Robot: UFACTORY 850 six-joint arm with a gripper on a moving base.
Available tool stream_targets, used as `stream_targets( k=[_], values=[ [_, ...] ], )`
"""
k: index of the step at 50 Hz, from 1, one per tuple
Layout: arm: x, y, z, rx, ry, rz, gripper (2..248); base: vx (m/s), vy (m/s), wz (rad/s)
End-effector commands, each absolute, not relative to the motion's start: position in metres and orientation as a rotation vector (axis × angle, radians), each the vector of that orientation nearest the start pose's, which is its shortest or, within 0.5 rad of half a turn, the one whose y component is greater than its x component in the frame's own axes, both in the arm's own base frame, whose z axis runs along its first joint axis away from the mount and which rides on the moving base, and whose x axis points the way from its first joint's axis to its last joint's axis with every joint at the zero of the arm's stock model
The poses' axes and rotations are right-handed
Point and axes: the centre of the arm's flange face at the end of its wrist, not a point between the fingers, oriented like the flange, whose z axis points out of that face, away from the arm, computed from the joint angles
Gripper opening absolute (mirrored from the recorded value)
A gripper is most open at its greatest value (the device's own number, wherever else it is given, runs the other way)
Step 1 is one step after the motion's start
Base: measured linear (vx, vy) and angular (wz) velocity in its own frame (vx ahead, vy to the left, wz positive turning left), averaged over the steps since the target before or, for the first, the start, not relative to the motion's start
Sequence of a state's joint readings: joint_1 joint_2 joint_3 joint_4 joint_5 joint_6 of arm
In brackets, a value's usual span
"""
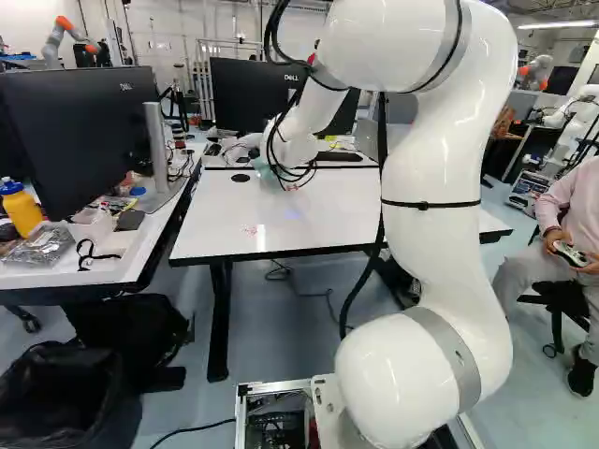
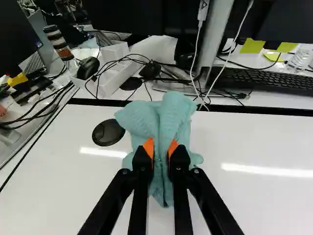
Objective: Clean the table with the green towel
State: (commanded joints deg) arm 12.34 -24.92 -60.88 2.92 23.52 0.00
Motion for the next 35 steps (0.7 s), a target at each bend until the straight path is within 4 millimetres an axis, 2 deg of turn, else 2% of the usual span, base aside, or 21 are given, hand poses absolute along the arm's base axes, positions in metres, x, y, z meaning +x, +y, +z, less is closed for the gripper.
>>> stream_targets(
  k=[22,35],
  values=[
    [0.597,0.161,0.414,-2.607,-0.272,-1.47,51,0.0,0.0,0.0],
    [0.596,0.163,0.413,-2.616,-0.277,-1.452,51,0.0,0.0,0.0]
  ],
)
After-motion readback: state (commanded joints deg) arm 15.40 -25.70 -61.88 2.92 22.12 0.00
